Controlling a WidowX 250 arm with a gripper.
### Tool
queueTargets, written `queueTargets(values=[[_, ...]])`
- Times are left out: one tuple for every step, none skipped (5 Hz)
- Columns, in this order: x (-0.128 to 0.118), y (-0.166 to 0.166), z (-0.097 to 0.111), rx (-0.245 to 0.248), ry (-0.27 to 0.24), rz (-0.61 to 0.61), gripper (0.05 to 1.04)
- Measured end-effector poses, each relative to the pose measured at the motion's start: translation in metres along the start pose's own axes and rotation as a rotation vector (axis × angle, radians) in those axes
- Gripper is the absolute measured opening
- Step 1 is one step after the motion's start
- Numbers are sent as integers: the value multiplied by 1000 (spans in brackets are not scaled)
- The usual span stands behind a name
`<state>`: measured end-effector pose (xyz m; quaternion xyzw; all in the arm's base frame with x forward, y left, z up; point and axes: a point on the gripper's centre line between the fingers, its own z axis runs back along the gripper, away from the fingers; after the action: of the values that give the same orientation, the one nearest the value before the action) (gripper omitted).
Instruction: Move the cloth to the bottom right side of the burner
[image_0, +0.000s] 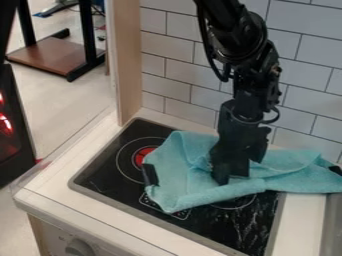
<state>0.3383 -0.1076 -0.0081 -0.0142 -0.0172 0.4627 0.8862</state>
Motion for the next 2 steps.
queueTargets(values=[[1, 12, 8, 48, 31, 2, 999], [5, 20, 31, 59, -14, 3, 999]])
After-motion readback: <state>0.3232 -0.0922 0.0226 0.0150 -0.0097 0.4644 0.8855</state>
